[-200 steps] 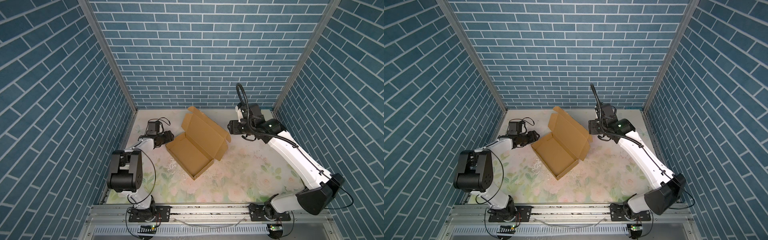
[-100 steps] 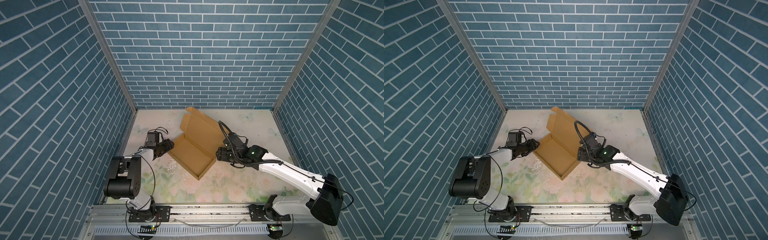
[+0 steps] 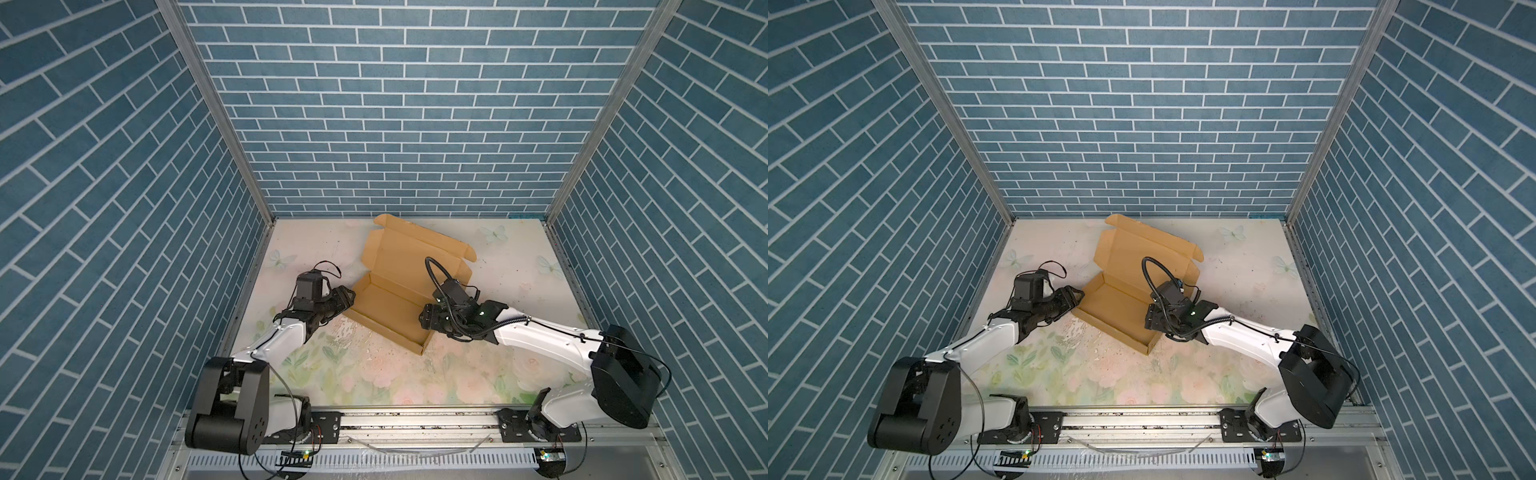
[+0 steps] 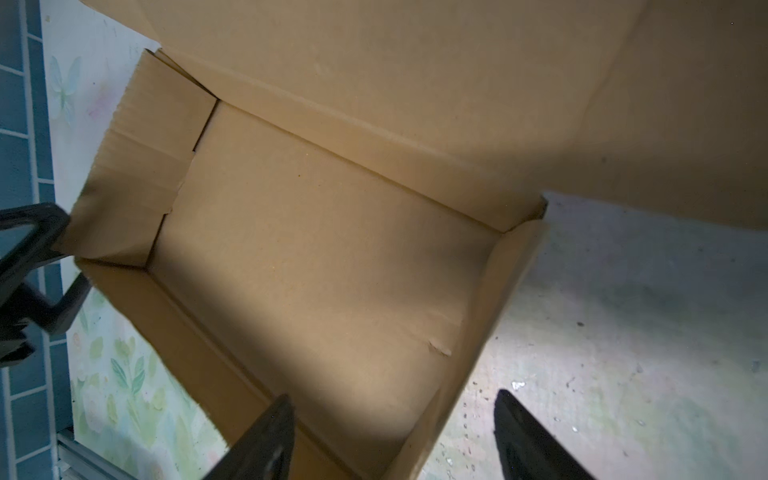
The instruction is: Fold the paper box
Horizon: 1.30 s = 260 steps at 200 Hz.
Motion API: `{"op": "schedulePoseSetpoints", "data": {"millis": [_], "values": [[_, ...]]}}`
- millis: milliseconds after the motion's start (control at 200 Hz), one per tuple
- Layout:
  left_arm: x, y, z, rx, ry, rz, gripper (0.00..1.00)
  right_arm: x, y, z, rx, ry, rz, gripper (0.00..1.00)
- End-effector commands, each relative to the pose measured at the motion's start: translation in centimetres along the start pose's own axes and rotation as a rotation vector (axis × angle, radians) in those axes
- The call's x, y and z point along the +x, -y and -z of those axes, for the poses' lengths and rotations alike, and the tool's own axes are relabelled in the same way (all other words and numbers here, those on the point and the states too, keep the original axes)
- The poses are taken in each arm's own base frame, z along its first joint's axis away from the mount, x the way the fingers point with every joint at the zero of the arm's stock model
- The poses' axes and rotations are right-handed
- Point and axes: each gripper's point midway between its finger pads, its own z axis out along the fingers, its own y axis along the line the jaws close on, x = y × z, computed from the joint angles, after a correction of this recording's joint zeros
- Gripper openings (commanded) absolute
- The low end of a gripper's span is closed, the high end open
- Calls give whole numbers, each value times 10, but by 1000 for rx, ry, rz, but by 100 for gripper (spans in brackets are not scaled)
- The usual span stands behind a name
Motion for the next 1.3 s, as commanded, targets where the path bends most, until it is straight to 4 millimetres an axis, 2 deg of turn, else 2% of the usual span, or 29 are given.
{"op": "schedulePoseSetpoints", "data": {"millis": [0,335,525,650,765,995,1145,1235,1295], "values": [[14,-11,5,-62,-56,-4,66,3,23,-14,49,6,5,75],[26,-10,4,-90,-122,-28,66,8,58,-25,64,-34,23,72],[40,-3,1,-88,-141,-37,66,-2,61,-26,80,-30,61,71],[47,9,0,-63,-158,-53,66,-12,62,-28,95,-25,86,71],[47,15,5,-44,-149,-58,66,-17,63,-25,105,-30,112,71],[36,18,26,-49,-113,-121,67,-22,64,-10,118,-66,164,74],[3,15,42,-40,-24,-116,68,-25,55,4,74,-88,151,75],[-6,15,40,-27,14,-138,69,-28,44,12,35,-104,146,76],[-9,13,31,-19,33,-140,69,-29,39,14,18,-110,144,76]]}}
